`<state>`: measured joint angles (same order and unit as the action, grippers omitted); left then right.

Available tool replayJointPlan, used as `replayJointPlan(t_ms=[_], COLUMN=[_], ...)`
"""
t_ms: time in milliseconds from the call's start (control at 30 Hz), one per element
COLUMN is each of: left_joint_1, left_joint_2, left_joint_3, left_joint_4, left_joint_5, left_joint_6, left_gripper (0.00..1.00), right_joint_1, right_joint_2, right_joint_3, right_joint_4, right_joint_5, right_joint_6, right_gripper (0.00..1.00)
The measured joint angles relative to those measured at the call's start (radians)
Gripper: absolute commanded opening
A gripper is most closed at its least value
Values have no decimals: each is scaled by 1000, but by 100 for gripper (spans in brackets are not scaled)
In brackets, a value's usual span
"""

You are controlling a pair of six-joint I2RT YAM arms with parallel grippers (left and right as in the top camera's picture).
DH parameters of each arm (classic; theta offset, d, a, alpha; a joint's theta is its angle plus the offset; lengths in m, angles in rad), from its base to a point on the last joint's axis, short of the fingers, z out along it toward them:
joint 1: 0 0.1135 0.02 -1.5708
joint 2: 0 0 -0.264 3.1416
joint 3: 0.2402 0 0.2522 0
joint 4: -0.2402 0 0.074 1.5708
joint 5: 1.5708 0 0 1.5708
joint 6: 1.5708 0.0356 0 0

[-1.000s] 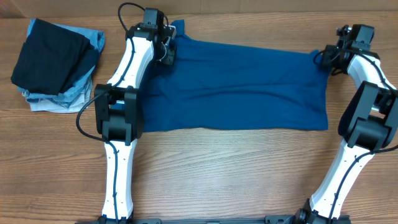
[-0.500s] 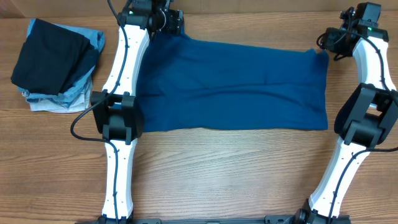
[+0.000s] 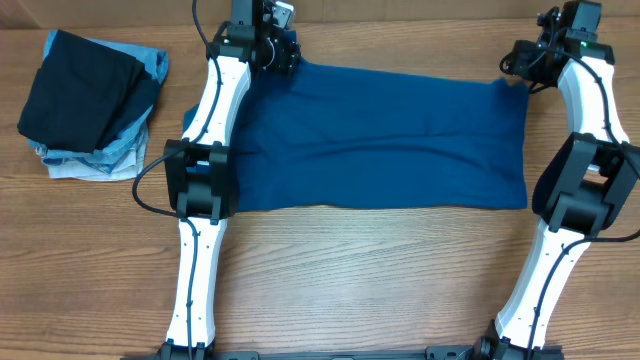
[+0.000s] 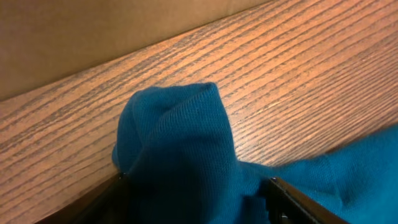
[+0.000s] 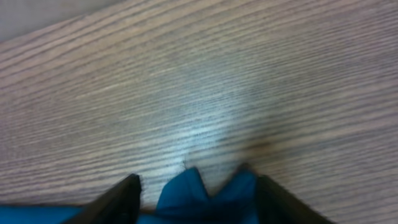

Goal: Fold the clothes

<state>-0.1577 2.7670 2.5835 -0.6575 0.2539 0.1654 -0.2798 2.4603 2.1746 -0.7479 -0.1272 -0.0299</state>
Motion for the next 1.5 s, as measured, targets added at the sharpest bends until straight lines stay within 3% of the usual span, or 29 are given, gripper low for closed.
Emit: replayJointPlan(t_ms=[233,667,833,1000,1100,1167,1233,1267,1500], left_joint_1=[0,0,0,0,0,0,0,0,0], left_joint_2=[0,0,0,0,0,0,0,0,-1], left_joint_3=[0,0,0,0,0,0,0,0,0], left_joint_4=[7,7,7,7,7,8,8,8,6], left_joint_5=[-3,-3,-3,-3,-3,-3,-3,-3,-3], left_joint_6=[6,7,7,7,8,11,14,14,14], left_gripper=[40,44,44,39,15,10,6,4,4], right_joint_1=[0,10,-2,-8,-6,-6,-6,-6,-6], right_joint_2=[37,79,79,79,79,79,79,79,79], right_joint_3=[-9,14,46,46,46,46,46,46,46], right_joint_4=[6,-83,-171,-185,-151,-135,-135,-135,-131], right_joint_5=[0,84,138,132,95,85,81,79,79], right_joint_6=[3,5,99,126,132,132,133,129,130], right_gripper=[62,66,65,52,46,38,20,7,4])
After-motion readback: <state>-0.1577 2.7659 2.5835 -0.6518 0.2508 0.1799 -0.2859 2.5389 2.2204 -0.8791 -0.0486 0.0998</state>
